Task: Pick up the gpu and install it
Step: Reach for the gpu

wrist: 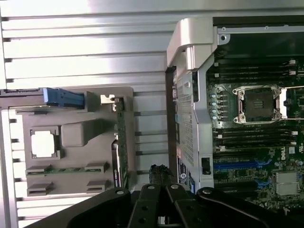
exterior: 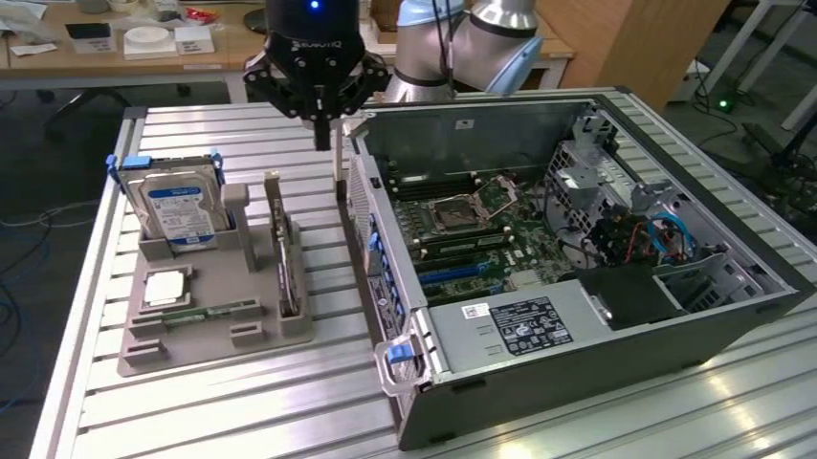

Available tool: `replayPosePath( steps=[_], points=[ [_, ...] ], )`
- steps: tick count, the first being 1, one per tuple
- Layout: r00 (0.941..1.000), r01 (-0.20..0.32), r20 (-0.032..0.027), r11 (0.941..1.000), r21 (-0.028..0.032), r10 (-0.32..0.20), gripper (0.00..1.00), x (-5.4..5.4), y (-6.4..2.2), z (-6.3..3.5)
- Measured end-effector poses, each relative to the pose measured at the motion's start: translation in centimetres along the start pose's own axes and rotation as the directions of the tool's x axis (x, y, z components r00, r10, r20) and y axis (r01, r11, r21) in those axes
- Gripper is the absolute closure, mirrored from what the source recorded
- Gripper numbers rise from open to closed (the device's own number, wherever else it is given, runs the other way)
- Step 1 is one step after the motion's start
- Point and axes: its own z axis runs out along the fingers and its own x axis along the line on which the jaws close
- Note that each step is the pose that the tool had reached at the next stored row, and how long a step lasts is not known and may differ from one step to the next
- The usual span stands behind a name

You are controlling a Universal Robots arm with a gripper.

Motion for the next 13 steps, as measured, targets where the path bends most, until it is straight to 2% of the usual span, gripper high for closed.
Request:
replayPosePath(
  steps=[13],
  points=[
    [1.0000, 0.000, 0.0000, 1.0000, -0.0001, 0.000, 0.89, 3.4, -0.26, -0.06]
  ],
)
